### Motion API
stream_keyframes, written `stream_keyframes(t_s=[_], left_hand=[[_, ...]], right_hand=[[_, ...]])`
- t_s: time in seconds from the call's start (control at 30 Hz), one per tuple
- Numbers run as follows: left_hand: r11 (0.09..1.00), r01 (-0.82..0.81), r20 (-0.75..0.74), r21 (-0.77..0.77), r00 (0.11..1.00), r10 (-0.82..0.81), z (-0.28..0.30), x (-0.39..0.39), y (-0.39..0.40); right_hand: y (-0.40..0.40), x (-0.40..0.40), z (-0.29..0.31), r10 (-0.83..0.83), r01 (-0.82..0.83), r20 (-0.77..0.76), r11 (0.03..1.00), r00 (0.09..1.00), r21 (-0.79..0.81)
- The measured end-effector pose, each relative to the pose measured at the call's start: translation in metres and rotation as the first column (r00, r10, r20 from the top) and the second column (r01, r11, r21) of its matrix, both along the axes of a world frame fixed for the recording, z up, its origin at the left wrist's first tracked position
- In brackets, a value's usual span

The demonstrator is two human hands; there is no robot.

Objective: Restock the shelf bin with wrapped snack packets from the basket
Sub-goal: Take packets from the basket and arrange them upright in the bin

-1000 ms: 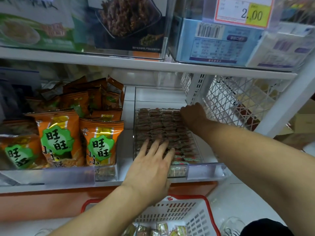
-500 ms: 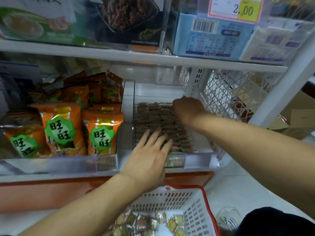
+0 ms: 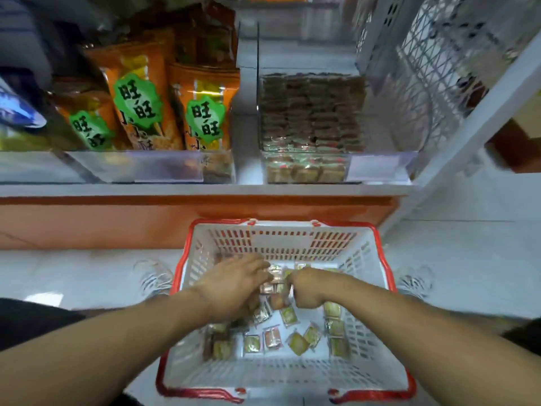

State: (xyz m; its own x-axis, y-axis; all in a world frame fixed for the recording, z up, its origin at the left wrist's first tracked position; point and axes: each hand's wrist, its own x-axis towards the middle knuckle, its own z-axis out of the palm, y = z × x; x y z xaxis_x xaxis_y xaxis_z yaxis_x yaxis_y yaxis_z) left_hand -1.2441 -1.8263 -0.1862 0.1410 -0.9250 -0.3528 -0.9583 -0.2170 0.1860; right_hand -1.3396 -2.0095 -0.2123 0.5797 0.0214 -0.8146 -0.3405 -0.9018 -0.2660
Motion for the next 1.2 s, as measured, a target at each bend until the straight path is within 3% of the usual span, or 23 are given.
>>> stream_keyframes(t_s=[0.1, 0.2, 0.4, 0.6, 0.67, 0.8, 0.97, 1.2], left_hand=[[0.938, 0.016, 0.047, 0.345, 0.998, -0.035, -0.050, -0.001, 0.032], [0.864, 0.012, 0.061, 0.503, 0.997, -0.049, -0.081, 0.000, 0.045], [0.838, -0.190, 0.039, 0.512, 0.979, 0.199, -0.127, 0.003, 0.040], [0.797, -0.284, 0.069, 0.532, 0.953, 0.294, -0.155, 0.002, 0.040], [0.781, -0.266, 0.085, 0.565, 0.960, 0.266, -0.160, 0.002, 0.040], [0.797, -0.179, 0.066, 0.577, 0.983, 0.172, -0.169, 0.001, 0.045], [0.809, -0.134, -0.054, 0.572, 0.978, 0.200, -0.174, -0.004, 0.044], [0.795, -0.137, -0.037, 0.591, 0.980, 0.196, -0.175, -0.008, 0.039]], right_hand=[[0.007, -0.037, -0.079, -0.276, 0.277, 0.075, 0.961, 0.958, 0.004], [0.020, -0.071, -0.128, -0.221, 0.220, 0.003, 0.973, 0.975, -0.066], [0.021, -0.090, -0.160, -0.251, 0.256, 0.058, 0.961, 0.966, -0.108], [0.030, -0.083, -0.174, -0.325, 0.334, 0.113, 0.939, 0.939, -0.079], [0.036, -0.083, -0.177, -0.351, 0.359, 0.129, 0.932, 0.927, -0.043], [0.037, -0.082, -0.185, -0.213, 0.222, 0.169, 0.974, 0.962, -0.036], [0.033, -0.080, -0.191, -0.184, 0.168, 0.173, 0.981, 0.968, 0.101], [0.042, -0.075, -0.204, -0.071, 0.055, 0.156, 0.992, 0.985, 0.109]])
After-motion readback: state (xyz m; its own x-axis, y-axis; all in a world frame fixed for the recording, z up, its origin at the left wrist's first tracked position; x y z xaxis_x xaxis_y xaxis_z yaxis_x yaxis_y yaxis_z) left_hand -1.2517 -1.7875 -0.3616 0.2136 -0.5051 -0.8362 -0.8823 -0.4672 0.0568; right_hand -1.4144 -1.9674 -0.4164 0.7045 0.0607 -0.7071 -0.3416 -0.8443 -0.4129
